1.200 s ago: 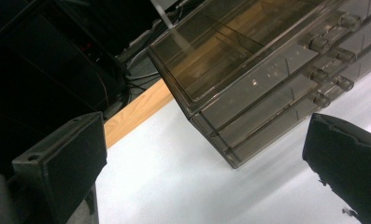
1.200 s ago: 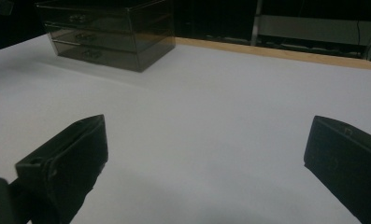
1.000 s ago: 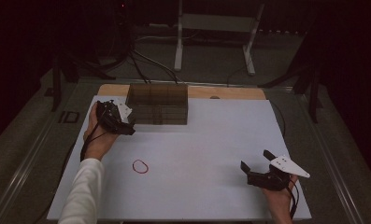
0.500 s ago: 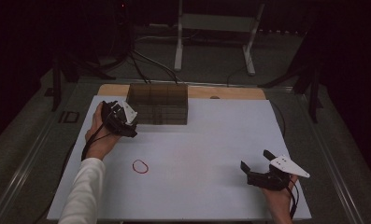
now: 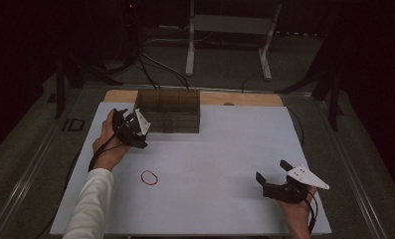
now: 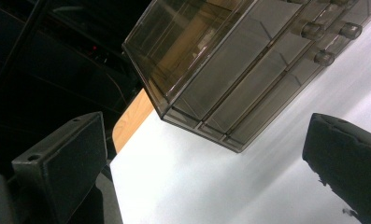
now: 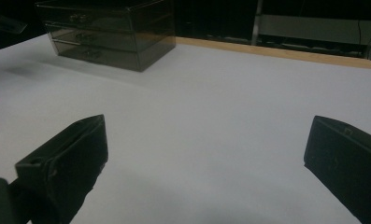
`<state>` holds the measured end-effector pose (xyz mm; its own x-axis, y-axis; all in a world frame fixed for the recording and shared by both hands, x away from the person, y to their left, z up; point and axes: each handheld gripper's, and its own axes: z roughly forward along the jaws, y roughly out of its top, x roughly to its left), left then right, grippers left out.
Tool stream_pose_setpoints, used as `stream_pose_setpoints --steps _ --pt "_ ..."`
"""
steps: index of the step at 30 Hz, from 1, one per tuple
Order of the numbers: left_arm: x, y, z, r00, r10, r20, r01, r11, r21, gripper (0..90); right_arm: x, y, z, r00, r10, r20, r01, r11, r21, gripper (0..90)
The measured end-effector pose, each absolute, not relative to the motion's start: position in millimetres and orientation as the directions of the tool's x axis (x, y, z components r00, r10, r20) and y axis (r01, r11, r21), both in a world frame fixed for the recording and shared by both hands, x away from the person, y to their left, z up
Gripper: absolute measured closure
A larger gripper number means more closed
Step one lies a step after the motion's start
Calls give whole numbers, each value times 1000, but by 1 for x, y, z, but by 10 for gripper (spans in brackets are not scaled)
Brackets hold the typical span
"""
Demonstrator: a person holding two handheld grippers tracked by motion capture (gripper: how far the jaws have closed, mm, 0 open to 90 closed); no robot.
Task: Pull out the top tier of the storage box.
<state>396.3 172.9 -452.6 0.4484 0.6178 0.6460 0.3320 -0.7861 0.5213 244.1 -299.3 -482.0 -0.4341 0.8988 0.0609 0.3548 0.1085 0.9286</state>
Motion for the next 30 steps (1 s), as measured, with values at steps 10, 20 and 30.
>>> stream_pose_setpoints --steps 10,20,30 --pt "397 162 -457 439 597 672 322 -802 503 13 244 -300 -482 -432 900 62 353 106 930 4" --pt "398 153 -459 431 572 698 307 -820 482 13 244 -300 -482 -433 900 60 352 107 930 4" --pt "399 146 -463 430 534 728 302 -845 441 13 244 -300 -482 -434 899 60 352 108 930 4"
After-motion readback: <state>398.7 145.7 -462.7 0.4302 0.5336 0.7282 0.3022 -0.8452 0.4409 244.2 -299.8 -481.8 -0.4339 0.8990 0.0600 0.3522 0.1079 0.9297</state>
